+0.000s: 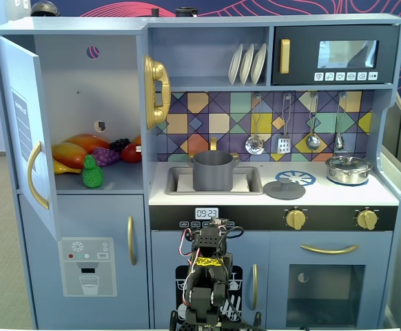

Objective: Pick up the green pineapple from the left cabinet and place it in the gray recipient

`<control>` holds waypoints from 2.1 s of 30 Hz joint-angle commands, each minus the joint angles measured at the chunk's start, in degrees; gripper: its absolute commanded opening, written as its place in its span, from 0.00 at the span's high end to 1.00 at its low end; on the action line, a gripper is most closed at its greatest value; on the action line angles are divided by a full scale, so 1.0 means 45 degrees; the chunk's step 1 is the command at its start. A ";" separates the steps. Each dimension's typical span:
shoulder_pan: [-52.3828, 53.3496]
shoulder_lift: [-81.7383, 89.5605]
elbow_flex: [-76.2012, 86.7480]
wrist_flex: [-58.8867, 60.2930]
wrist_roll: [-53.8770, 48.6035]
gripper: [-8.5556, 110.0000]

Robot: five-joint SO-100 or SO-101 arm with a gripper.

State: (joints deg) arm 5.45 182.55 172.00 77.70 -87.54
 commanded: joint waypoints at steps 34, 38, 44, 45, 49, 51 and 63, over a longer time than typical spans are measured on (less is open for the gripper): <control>-1.2949 -0.4961 -0.7031 -1.6016 -0.0645 0.77; -1.2617 -0.6133 -0.6777 -1.8164 -0.0488 0.68; -1.2207 -0.7812 -0.7148 -1.9590 -0.0488 0.64; -1.2168 -0.8145 -0.7305 -1.9629 -0.0566 0.64; -1.1934 -0.9453 -0.7910 -2.0176 -0.0508 0.61; -1.1797 -1.0117 -0.8262 -2.0566 -0.0430 0.60; -1.1465 -1.3613 -1.1074 -2.1133 -0.0762 0.57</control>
State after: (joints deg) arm -47.20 124.54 129.73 -15.38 -89.91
